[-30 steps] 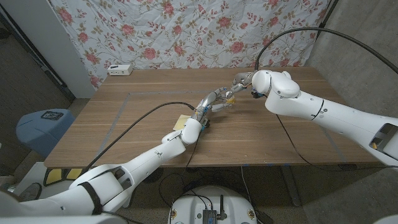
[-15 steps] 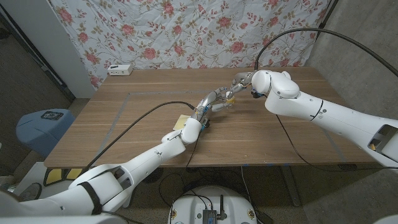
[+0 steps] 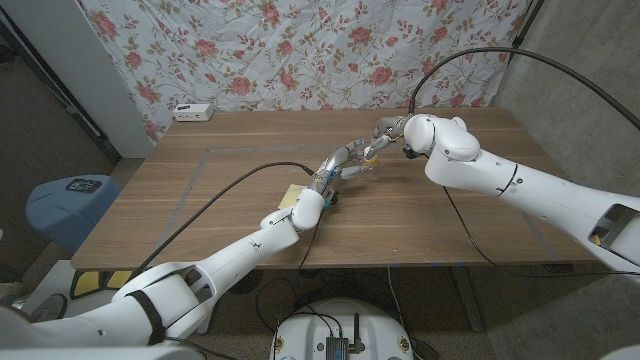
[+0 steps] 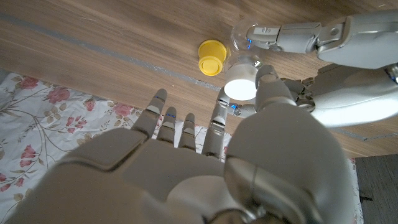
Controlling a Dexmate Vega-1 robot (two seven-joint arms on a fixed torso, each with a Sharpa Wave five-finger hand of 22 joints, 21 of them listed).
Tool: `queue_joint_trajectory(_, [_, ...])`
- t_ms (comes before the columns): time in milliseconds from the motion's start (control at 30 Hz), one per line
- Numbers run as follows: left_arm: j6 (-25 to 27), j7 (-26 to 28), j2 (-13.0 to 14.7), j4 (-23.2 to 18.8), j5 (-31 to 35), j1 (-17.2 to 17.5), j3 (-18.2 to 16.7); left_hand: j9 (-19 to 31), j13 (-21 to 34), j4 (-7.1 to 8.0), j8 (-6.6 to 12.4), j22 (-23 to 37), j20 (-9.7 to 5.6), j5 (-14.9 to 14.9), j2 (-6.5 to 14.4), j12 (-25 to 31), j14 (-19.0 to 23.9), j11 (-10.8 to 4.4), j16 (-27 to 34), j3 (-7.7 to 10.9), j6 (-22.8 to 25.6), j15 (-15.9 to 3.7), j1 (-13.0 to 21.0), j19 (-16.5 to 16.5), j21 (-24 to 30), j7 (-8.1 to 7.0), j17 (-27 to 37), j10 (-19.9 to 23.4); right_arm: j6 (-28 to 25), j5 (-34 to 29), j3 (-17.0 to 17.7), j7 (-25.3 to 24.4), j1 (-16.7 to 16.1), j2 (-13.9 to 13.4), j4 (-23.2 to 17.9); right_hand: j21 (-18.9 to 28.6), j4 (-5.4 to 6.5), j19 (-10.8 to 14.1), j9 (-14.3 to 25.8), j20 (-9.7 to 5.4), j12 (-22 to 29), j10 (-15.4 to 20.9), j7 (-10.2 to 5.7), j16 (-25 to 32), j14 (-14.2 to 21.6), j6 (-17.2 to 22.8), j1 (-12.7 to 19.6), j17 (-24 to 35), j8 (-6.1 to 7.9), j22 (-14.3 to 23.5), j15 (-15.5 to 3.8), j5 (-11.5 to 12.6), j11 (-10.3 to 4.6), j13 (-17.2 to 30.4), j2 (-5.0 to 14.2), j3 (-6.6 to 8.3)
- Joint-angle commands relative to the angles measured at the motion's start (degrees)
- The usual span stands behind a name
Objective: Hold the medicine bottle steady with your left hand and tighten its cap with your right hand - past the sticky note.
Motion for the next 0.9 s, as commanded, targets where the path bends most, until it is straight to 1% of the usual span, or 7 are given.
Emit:
queue_joint_trajectory(33, [0.0,-0.1,-0.1,0.1,-0.2,0.0,0.1,0.1,0.1,0.03,-0.11,0.1,-7.52,0.3,0.5,0.2,0.2,-2.13,0.2,0.33,0.3,-4.75,-0.3,-0.2,0.0,-0.21,0.0,2.2,0.0,-1.1,0.6,-1.2,-1.0,0.7,0.5,0.3,0.21,1.0,0.1,-0.07,0.5,0.9,-0.21,0.4,0.6,1.3,0.8,0.2,0.7,0.1,-0.34,0.0,0.19,0.0,0.07,0.56])
queue_joint_trajectory(133, [0.0,0.0,0.0,0.0,-0.2,0.0,0.0,0.1,0.1,0.01,-0.11,0.1,-7.53,0.3,0.5,0.2,0.2,-1.77,0.2,0.36,0.3,-4.86,-0.2,-0.2,0.0,-0.17,0.0,2.2,-0.2,-1.4,0.6,-1.2,-1.1,0.8,0.6,0.3,0.27,1.1,0.1,-0.05,0.5,1.2,-0.22,0.5,0.8,2.1,1.0,0.2,0.98,0.1,-0.46,-0.1,0.09,0.0,0.19,0.65])
queue_joint_trajectory(300, [-0.1,0.0,-0.1,0.2,-0.3,0.0,0.1,0.1,0.1,-0.01,-0.11,0.1,-7.53,0.3,0.5,0.2,0.2,-1.86,0.2,0.34,0.3,-4.86,-0.2,-0.2,0.0,-0.2,0.1,2.2,-0.4,-1.7,0.5,-1.2,-1.2,1.0,0.7,0.4,0.3,1.3,0.1,-0.19,0.6,1.9,-0.26,0.5,1.1,3.6,1.5,0.1,1.47,0.1,-0.71,-0.1,-0.47,0.0,0.36,0.85])
queue_joint_trajectory(633, [-0.3,-0.1,-0.2,0.6,-0.4,-0.1,0.1,0.1,0.1,0.0,-0.12,0.1,-7.54,0.3,0.5,0.3,0.2,-1.83,0.2,0.37,0.2,-4.87,-0.3,-0.2,0.0,-0.23,0.0,2.3,-0.4,-2.3,0.8,-2.3,-1.8,1.3,1.1,0.5,0.44,2.2,0.1,-0.68,0.8,3.4,-0.49,0.7,2.1,7.1,2.1,0.1,2.68,0.1,-1.52,-0.2,-0.52,-0.1,0.51,1.02])
queue_joint_trajectory(667, [-0.3,-0.1,-0.3,0.7,-0.5,-0.1,0.1,0.1,0.1,0.0,-0.13,0.1,-7.53,0.3,0.5,0.2,0.2,-1.72,0.2,0.37,0.2,-4.88,-0.3,-0.2,0.0,-0.19,0.0,2.2,-0.2,-2.2,0.9,-2.5,-1.9,1.3,1.1,0.5,0.47,2.3,0.0,-0.71,0.9,3.7,-0.47,0.7,2.2,7.4,2.2,0.1,2.79,0.1,-1.59,-0.2,-0.86,-0.1,0.51,1.02])
queue_joint_trajectory(833, [-0.4,0.0,-0.3,0.9,-0.5,-0.2,0.1,0.1,0.1,-0.01,-0.12,0.1,-7.51,0.3,0.5,0.2,0.2,-2.11,0.2,0.41,0.2,-4.87,-0.3,-0.2,0.0,-0.19,0.0,2.2,0.2,-2.0,1.2,-3.2,-2.2,1.7,1.7,0.6,0.65,3.0,0.0,-1.1,1.0,4.5,-0.5,0.8,2.8,8.7,2.1,0.2,3.17,0.1,-1.87,-0.3,-0.69,-0.1,0.54,0.95])
queue_joint_trajectory(900, [-0.3,0.0,-0.4,0.9,-0.6,-0.2,0.1,0.1,0.1,0.01,-0.15,0.1,-7.44,0.3,0.5,0.3,0.2,-1.91,0.2,0.41,0.2,-4.83,-0.3,-0.2,0.0,-0.15,0.0,2.3,0.1,-2.1,1.1,-3.2,-2.2,1.8,1.9,0.7,0.71,3.2,0.0,-1.39,0.9,4.6,-0.5,0.9,2.9,8.8,2.1,0.2,3.22,0.1,-2.05,-0.3,-0.68,-0.1,0.55,0.92])
